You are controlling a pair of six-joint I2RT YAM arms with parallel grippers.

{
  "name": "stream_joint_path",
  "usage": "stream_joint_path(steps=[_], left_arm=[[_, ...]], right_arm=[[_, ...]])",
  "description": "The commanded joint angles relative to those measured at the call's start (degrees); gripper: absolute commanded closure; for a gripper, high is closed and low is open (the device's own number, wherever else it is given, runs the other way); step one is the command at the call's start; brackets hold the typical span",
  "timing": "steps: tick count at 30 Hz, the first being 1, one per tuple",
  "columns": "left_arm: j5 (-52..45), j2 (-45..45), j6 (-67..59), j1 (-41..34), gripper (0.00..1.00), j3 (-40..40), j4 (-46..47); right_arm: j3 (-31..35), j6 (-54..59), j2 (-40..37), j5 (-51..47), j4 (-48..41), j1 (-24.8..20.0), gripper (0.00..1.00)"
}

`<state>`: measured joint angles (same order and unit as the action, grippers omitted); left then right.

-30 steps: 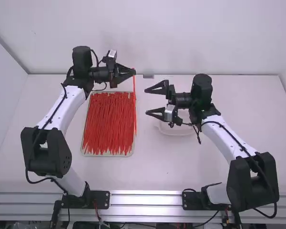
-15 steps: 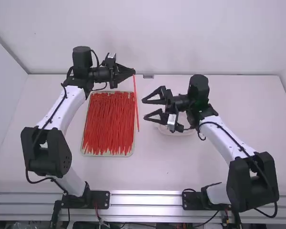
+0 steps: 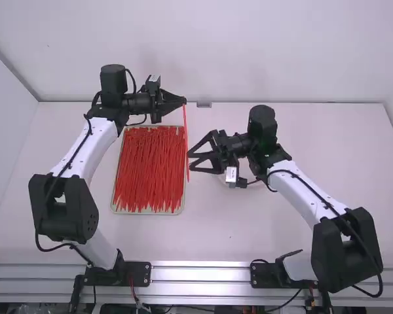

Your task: Fasten the cable tie

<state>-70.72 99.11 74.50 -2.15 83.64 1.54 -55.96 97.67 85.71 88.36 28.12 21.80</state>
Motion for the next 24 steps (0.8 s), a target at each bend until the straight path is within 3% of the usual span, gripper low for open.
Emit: stream_joint_path(steps=[1, 12, 17, 24], left_arm=[[-0.8, 0.3, -1.0, -0.2, 0.98, 0.9, -0.2], [-0.1, 0.3, -1.0, -0.7, 0.98, -1.4, 0.0], [1.3, 0.3, -0.8, -1.0, 0.98, -2.2, -0.1], [1.1, 0.3, -0.8, -1.1, 0.98, -2.3, -0.4]], right_arm=[[0.1, 0.3, 0.2, 1.0, 0.2, 0.0, 0.31], [0.1, 1.6, 0.2, 1.0, 0.1, 1.4, 0.41], [0.1, 1.6, 0.2, 1.0, 0.1, 2.3, 0.74], [0.1, 1.6, 0.2, 1.0, 0.1, 2.3, 0.88]])
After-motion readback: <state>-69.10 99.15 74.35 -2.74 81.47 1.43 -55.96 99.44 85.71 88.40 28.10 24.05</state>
